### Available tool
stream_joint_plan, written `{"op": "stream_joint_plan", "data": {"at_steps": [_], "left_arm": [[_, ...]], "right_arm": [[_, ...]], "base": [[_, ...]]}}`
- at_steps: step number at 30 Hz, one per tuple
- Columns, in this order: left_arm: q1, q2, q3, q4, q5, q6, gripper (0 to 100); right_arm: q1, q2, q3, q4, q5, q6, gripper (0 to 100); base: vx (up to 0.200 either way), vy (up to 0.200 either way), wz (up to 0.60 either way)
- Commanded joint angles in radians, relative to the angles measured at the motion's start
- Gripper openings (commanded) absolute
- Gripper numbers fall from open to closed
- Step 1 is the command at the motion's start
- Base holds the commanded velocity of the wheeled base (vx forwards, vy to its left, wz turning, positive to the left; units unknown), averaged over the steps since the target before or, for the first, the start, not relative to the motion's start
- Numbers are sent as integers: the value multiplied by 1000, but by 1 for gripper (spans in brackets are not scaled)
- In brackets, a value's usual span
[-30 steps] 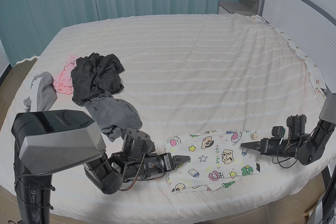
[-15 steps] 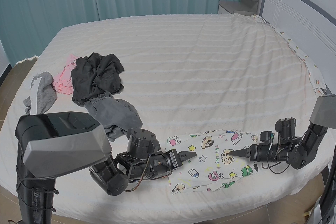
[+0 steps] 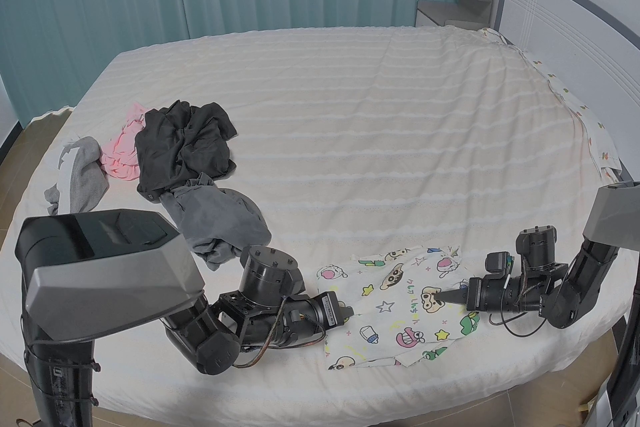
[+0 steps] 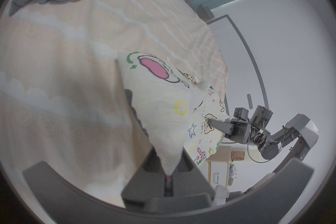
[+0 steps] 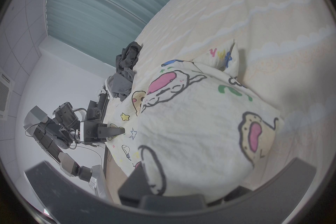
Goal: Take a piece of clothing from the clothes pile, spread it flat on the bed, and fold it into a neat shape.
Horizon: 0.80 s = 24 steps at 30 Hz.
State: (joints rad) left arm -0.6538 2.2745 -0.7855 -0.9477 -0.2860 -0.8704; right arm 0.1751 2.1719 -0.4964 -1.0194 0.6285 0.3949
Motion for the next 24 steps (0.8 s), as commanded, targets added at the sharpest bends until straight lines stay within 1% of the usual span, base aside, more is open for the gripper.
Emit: {"op": "stream_joint_plan", "data": {"at_steps": [1,2,7,17,21,24], "left_arm": [[2,-62,5,52,2,27,0],[2,-79,14,72,2,44,0],[8,-105,15,79,4,50,0],[36,-138,51,90,4,53,0],[42,-144,57,92,4,53,0],[45,-150,65,90,4,53,0]], "right_arm": [[6,-21,12,2,-7,12,0],[20,-32,18,2,-9,21,0],[46,-61,33,2,-12,36,0],[50,-87,41,4,-12,44,0],[64,-90,50,1,-12,44,0],[70,-96,59,-1,-12,44,0]], "base": [[0,0,0],[0,0,0],[0,0,0],[0,0,0],[0,0,0],[0,200,0]]}}
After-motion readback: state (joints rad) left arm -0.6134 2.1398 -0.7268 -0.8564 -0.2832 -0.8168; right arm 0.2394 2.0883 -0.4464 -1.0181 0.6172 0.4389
